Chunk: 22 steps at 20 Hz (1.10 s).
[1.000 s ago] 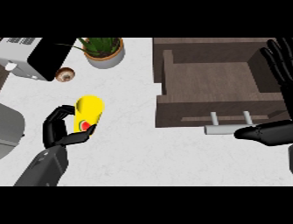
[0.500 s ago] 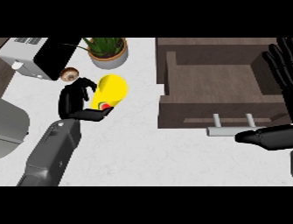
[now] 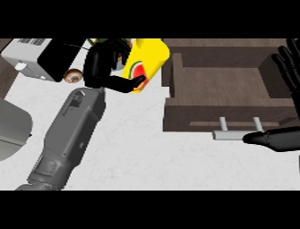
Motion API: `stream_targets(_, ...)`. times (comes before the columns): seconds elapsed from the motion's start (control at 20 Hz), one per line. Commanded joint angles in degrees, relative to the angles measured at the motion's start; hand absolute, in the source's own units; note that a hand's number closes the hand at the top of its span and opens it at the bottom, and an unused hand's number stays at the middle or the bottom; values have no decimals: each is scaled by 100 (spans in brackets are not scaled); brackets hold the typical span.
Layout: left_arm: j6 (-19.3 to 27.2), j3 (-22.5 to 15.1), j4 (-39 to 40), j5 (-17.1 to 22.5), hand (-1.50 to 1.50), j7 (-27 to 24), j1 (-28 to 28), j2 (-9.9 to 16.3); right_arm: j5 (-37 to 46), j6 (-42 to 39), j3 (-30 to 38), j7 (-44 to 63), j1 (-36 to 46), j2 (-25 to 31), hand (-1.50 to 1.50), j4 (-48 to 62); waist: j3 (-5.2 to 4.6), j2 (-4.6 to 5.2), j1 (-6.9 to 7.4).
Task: Pick up the cup, place it into the drawer and close the drawer
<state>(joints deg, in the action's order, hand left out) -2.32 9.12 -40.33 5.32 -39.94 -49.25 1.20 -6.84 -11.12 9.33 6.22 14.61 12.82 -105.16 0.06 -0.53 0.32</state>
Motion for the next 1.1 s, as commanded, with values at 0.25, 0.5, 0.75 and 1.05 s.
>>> stream_targets(0.25, 1341, -1001, -630, 407, 150, 1830, -1269, -118, -34, 122, 109, 225, 518, 92, -150, 182, -5, 31, -101)
stream_targets(0.5, 1989, -1114, 652, 594, 150, 2224, -2421, -120, 38, -25, -2, -267, 353, -21, -150, 386, 0, 107, -282)
stream_targets(0.75, 2272, -1632, 1528, 836, 150, 2389, -2783, -120, 175, -22, -190, -298, 274, -117, -150, 361, 3, 142, -411)
stream_targets(1.05, 2031, -2048, 2284, 959, 150, 2653, -2989, -120, -41, -201, -96, -378, 240, -33, -150, 224, 10, 223, -670)
